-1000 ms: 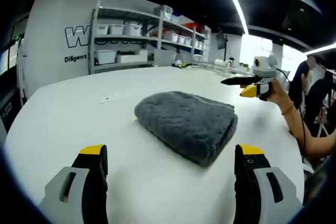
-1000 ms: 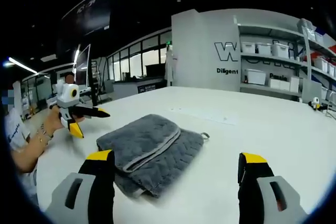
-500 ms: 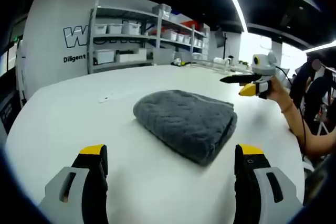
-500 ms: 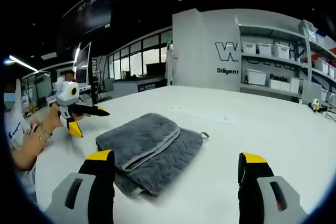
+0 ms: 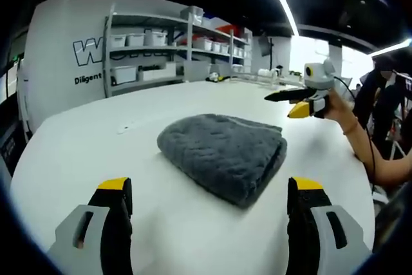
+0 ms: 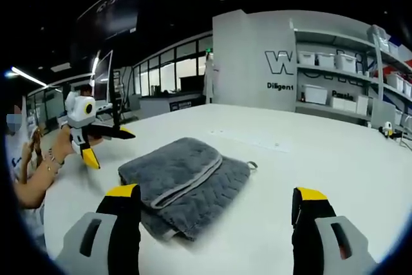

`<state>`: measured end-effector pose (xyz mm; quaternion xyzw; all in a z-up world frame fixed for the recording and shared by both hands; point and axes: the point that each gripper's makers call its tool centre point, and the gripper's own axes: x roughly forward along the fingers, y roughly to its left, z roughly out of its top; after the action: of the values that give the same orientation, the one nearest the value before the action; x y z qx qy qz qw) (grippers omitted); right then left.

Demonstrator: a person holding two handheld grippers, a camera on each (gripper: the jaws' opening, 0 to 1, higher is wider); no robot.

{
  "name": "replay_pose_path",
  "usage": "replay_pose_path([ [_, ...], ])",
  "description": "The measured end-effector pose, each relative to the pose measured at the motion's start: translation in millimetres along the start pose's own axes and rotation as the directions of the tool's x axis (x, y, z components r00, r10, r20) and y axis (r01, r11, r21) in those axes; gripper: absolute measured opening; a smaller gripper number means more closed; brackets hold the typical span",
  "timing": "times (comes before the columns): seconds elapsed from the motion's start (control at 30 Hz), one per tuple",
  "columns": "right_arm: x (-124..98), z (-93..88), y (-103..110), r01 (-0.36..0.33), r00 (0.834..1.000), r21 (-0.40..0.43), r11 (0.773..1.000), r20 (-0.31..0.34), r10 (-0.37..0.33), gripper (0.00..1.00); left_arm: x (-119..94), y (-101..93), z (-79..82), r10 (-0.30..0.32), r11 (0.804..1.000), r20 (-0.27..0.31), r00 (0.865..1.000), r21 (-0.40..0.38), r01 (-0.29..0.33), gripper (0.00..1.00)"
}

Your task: Open the folded towel by lifting each exposed corner and separating the folded layers until the towel lies flat within the target outline without major curled edges

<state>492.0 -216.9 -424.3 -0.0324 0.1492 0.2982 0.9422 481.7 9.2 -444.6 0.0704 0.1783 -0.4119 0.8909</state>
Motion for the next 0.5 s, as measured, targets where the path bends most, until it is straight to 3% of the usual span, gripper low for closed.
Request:
replay_pose_path([
  [0.27,1,-1.7,0,-0.003,1.0,-0.014,1.0,-0.021,0.002,0.99,1,-8.0,0.0,-0.004,1.0,0.001,1.0,0.008,0.004,0.98],
  [0.33,2,-2.2,1,-0.004,1.0,-0.023,1.0,-0.027,0.003,0.99,5,-11.4,7.5,0.007,1.0,0.034,0.999,0.007,-0.007,0.97],
  [0.5,1,-1.8,2,-0.005,1.0,-0.016,1.0,-0.017,0.005,0.99,9,-23.9,13.6,-0.033,0.999,0.05,0.998,0.021,0.032,0.97],
])
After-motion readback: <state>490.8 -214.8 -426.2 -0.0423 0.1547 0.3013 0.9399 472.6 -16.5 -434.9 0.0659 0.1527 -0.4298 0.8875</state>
